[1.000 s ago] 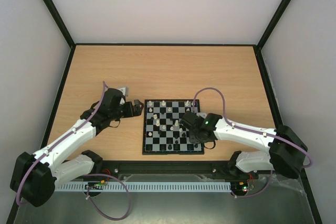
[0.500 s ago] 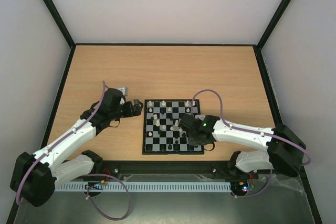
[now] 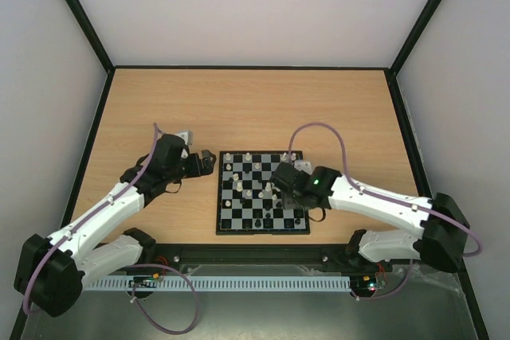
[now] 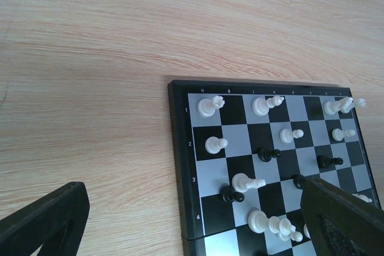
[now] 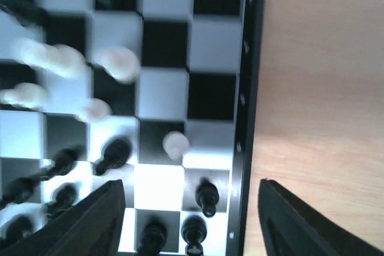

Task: Set up the chess pieces on the board
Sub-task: Place the chess piece on the chessboard, then pick up the chess piece from the chessboard.

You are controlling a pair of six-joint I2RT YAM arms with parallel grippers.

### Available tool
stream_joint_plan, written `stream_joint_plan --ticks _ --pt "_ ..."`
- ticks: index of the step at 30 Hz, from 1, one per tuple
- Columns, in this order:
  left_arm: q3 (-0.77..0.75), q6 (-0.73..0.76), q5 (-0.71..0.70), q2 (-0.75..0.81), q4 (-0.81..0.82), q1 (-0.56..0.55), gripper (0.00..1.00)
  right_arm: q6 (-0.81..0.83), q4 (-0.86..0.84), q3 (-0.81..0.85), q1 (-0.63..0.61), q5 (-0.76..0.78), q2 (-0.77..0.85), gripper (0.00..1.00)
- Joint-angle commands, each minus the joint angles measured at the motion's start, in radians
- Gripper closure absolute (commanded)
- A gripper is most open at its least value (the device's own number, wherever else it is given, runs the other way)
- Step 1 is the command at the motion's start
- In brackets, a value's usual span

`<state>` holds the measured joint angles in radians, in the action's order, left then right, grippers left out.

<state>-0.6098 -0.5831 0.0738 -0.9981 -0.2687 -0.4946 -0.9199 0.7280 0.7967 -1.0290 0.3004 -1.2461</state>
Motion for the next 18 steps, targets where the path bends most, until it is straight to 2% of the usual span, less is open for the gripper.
stream_joint_plan --ticks 1,2,3,11,18 --pt "-0.016 -0.002 -0.036 0.031 -0.024 -0.005 0.01 0.077 0.080 0.160 -0.008 0.172 0.069 0.22" --pt "-0.021 -0.003 -0.040 0.033 -0.024 -0.005 0.01 0.106 0.053 0.185 -0.006 0.186 0.080 0.03" --pt "-0.029 -0.005 -0.045 0.033 -0.026 -0.005 0.00 0.137 0.023 0.202 -0.004 0.190 0.089 0.01" --pt "-0.100 -0.022 -0.096 0.045 -0.075 -0.004 0.01 0.245 -0.147 0.230 0.041 0.198 0.073 0.01" --pt "-0.115 -0.027 -0.074 0.060 -0.129 -0.004 0.01 0.345 -0.198 0.269 0.100 0.112 -0.032 0.02"
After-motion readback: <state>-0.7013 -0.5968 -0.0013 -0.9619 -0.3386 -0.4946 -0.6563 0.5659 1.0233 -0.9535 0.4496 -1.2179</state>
